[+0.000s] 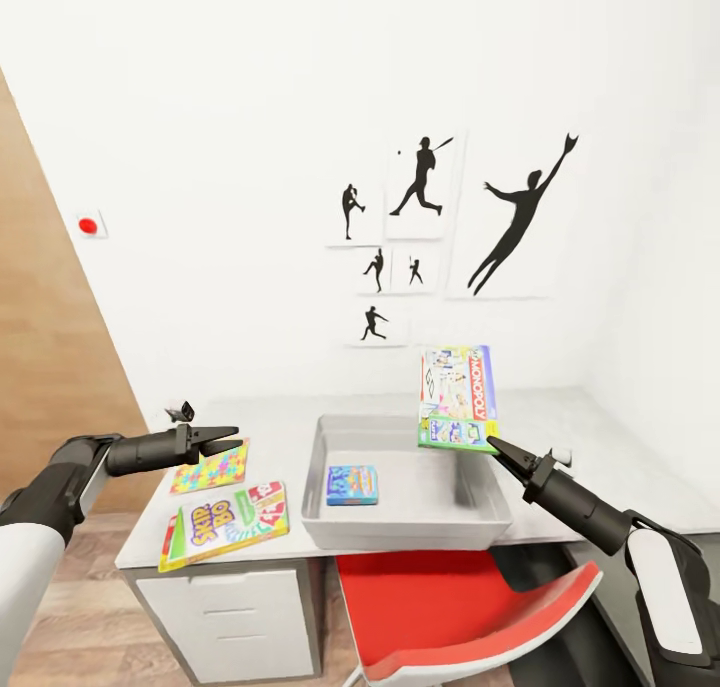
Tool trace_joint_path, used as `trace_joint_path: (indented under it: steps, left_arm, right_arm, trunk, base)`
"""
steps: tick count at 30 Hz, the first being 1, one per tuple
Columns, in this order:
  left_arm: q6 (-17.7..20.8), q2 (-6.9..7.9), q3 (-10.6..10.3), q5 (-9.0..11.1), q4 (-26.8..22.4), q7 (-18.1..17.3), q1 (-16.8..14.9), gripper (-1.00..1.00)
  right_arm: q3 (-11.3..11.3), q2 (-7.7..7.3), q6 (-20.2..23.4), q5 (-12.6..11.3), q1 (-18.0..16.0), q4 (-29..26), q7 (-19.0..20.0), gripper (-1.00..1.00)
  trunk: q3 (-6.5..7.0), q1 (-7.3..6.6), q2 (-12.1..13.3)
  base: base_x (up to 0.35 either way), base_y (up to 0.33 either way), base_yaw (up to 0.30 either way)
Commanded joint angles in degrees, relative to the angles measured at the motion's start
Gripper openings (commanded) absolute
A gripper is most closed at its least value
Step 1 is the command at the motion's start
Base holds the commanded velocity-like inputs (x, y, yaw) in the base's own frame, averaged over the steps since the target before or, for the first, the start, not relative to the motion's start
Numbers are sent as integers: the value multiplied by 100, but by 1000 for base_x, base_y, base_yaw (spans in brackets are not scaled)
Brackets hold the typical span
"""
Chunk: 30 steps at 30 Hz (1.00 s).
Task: Put all the toys in the child's room - the three board games (two on the bed and one on the table), the two jigsaw puzzles on the table, and the tennis ball on the table - inside the toy box on the table in the child's room.
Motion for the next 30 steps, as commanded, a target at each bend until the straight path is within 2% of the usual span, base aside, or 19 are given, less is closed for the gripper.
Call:
trace_joint_path:
  steps: [1, 26, 30]
  left_arm:
    - [61, 1, -2, 0, 0, -22, -5, 100]
    - [61, 1, -1, 5, 0, -22, -5, 100]
    - [61, 0, -2, 4, 0, -22, -5, 100]
  right_arm:
    - [-6, 1, 27, 15, -7, 0, 33, -100]
    - [9, 9, 15, 68, -7, -9, -10, -100]
    - [20, 5, -119, 79, -7, -6, -29, -100]
  trunk:
    - [-13, 6, -13]
    - [-13, 6, -13]
    - [-13, 6, -13]
  base:
    - [219, 0, -14]
    - [62, 0, -1]
    - [10, 0, 0]
